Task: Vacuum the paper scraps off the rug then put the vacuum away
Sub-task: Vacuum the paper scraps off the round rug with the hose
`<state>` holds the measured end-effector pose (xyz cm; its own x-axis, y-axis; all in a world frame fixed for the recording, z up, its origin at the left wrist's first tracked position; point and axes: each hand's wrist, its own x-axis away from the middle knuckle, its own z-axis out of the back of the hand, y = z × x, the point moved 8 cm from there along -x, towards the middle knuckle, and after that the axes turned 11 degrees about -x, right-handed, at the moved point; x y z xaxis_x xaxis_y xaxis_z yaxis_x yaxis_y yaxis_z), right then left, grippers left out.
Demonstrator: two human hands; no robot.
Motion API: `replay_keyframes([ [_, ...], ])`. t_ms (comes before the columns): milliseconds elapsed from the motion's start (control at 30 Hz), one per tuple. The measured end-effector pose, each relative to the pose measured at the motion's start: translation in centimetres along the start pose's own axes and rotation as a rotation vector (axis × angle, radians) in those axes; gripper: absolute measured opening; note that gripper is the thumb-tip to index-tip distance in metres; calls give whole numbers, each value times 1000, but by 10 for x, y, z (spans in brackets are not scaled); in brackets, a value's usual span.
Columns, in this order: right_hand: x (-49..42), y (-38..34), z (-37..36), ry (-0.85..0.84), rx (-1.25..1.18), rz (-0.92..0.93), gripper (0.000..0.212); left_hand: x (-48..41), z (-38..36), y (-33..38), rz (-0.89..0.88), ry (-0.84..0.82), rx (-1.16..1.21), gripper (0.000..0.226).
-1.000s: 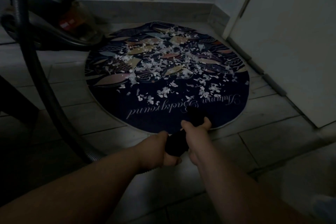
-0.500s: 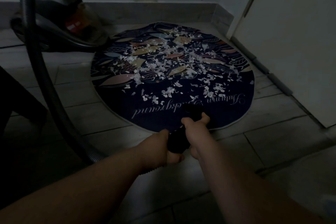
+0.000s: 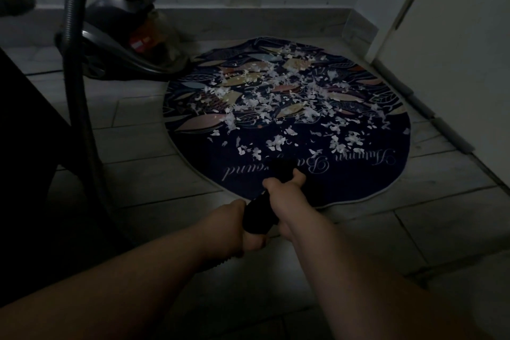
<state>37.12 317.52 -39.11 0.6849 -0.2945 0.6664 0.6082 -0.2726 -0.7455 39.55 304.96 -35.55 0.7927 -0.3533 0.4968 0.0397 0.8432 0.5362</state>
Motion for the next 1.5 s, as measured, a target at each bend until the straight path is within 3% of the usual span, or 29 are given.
replay_keyframes([
  [367,0,-2,-34,-50,35,17,74,9,19,-22,48,34,-20,47],
  [733,-10,-5,-9,37,-25,19,67,-9,5,-6,-24,-3,-7,40],
  [933,-20,-13,-15,29,15,18,69,-14,14,-4,-17,83,-67,38],
  [1233,-23,-10,-52,-79,15,2,73,-12,28,-31,55,122,-4,48],
  [1500,-23,-15,-34,62,6,25,69,-20,20,-23,9,65,50,42],
])
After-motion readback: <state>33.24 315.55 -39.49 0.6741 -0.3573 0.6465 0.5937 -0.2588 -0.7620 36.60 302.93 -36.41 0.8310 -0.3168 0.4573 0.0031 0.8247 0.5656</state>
